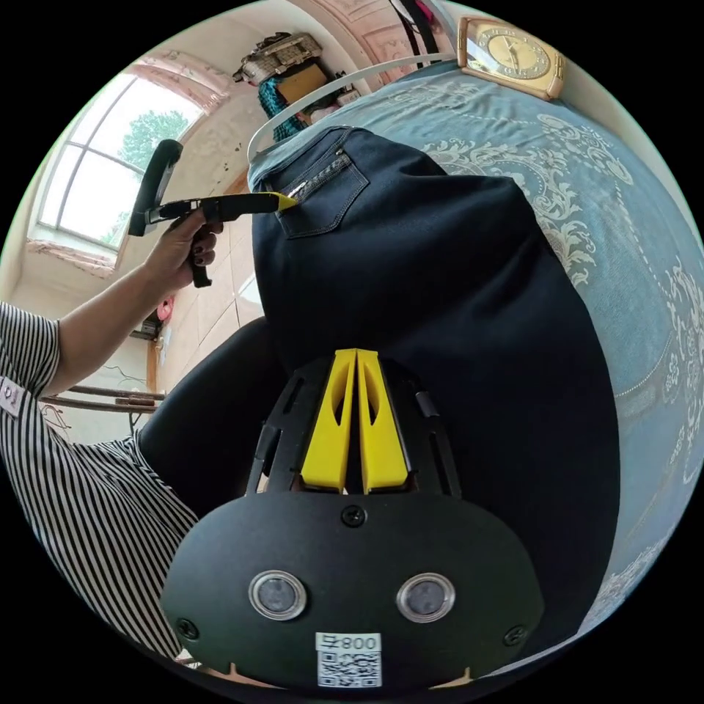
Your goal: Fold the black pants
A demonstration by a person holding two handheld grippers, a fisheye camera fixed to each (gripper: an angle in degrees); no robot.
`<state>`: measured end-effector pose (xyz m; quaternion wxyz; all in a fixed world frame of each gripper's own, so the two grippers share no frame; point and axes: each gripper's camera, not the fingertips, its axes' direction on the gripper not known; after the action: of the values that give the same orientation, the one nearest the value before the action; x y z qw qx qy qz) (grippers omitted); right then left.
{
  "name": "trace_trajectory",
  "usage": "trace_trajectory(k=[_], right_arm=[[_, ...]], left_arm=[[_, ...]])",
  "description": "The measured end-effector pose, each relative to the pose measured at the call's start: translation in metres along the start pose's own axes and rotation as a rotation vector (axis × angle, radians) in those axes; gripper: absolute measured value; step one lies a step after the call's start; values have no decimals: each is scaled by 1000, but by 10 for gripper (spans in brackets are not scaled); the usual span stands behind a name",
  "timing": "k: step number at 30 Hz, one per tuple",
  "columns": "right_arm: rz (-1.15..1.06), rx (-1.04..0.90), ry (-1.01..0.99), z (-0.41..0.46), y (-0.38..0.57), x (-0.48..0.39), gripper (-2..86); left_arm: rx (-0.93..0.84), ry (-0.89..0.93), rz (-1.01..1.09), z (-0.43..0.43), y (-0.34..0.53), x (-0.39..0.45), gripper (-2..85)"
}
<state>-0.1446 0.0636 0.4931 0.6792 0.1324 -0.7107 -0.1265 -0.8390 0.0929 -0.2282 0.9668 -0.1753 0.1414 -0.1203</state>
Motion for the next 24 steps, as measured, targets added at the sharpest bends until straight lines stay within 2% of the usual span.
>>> trace_trajectory(k=[4,8,11,13,17,21,24], right_arm=[[51,147,71,-40,-9,25,2],[142,249,118,-59,-46,77,1],[180,235,108,-43,-83,108,1],[187,155,119,-17,-104,122,1],[162,168,108,-22,-110,124,0],[134,246,110,-56,-73,104,0],[161,253,128,-64,-32,85,1]], left_arm=[[47,65,53,-5,-9,7,1],[11,36,108,10,-18,18,1],[-30,-79,113,23,-17,18,1],[-14,-57,98,27,-14,13,1],[-5,-29,49,25,-15,14,1],[34,133,167,21,-15,44,1],[-4,217,261,34,-12,73,2]])
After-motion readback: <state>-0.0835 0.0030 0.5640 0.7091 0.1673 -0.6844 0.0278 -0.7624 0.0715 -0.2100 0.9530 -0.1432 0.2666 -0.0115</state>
